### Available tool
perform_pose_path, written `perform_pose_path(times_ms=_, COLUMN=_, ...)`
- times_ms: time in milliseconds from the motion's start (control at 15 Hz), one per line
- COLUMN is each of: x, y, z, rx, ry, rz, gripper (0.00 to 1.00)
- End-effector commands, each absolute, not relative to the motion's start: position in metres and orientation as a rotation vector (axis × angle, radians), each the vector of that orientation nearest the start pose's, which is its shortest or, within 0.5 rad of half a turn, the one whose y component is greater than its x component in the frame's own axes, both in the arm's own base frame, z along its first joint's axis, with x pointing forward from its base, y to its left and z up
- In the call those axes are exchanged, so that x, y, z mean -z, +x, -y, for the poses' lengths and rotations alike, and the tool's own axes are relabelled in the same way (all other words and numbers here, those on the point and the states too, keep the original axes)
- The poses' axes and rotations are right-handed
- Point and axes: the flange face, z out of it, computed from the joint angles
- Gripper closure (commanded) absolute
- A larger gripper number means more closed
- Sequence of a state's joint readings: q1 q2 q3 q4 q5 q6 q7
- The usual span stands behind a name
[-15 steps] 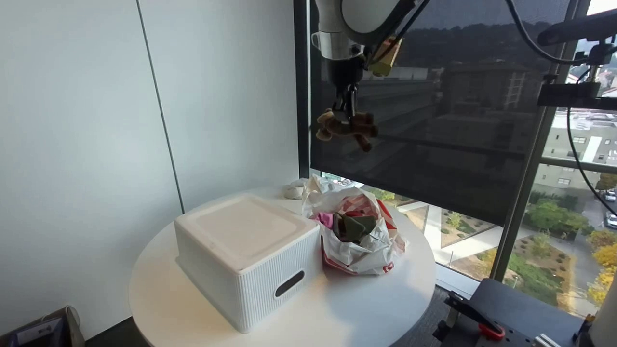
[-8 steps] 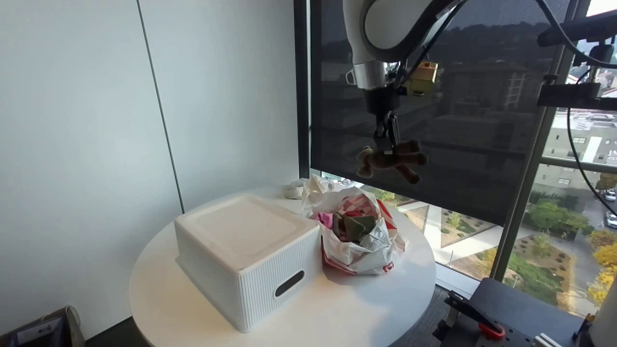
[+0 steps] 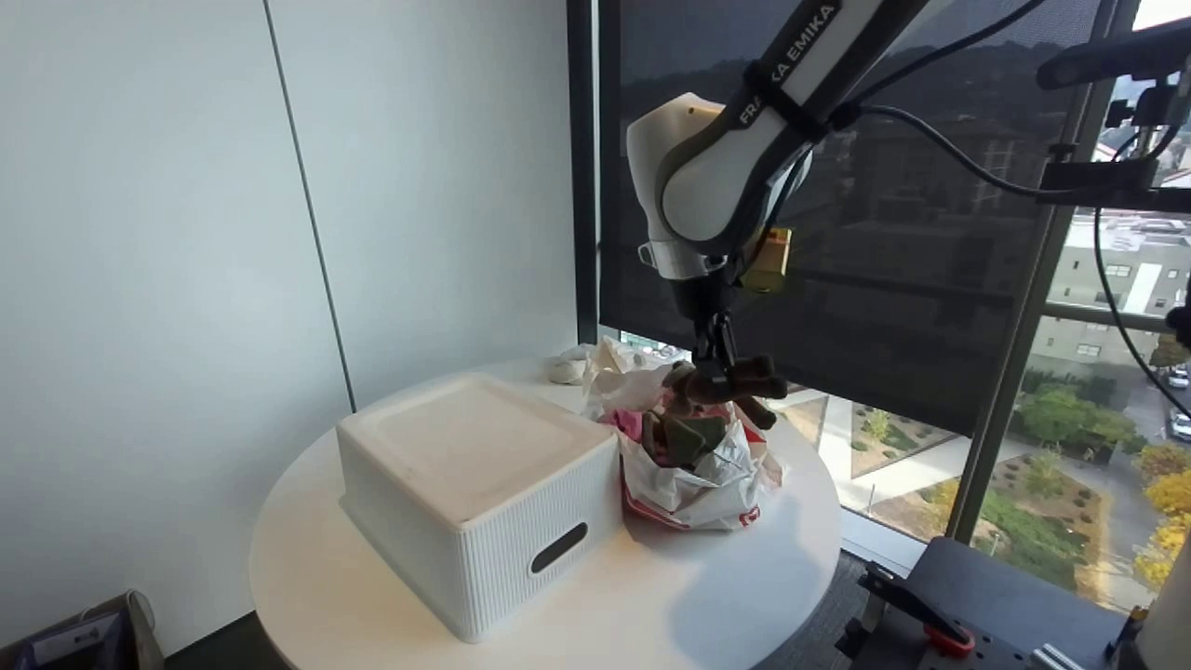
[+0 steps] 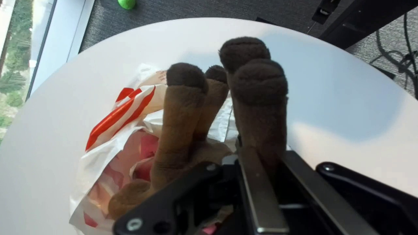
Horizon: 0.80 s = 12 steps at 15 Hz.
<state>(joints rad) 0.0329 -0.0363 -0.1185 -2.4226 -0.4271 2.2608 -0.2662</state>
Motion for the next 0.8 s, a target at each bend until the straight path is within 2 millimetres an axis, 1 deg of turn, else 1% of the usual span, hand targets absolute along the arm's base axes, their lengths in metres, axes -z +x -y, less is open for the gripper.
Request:
perform_pose_path(times_ms=0, x=-0.296, y=0.507, z=0.050, rx=-0.265, ry=-3.318, rz=0.857, gripper=0.92)
perform_pose_path(times_ms=133, x=-0.284, y=0.524, z=0.055, rx=-0.259, ry=-3.324, rz=0.865, gripper=0.92)
perform_pose_path(times_ms=400, x=-0.272, y=0.555, z=0.068, rx=-0.201, ry=-3.361, rz=0.864, gripper=0.93)
perform_pose_path(times_ms=533, x=-0.256, y=0.561, z=0.075, rx=-0.201, ry=-3.351, rz=0.843, gripper=0.93)
perform_pose_path(times_ms=667, x=-0.237, y=0.563, z=0.079, rx=-0.174, ry=-3.339, rz=0.851, gripper=0.93)
perform_pose_path(times_ms=733, x=-0.224, y=0.562, z=0.079, rx=-0.153, ry=-3.329, rz=0.864, gripper=0.93)
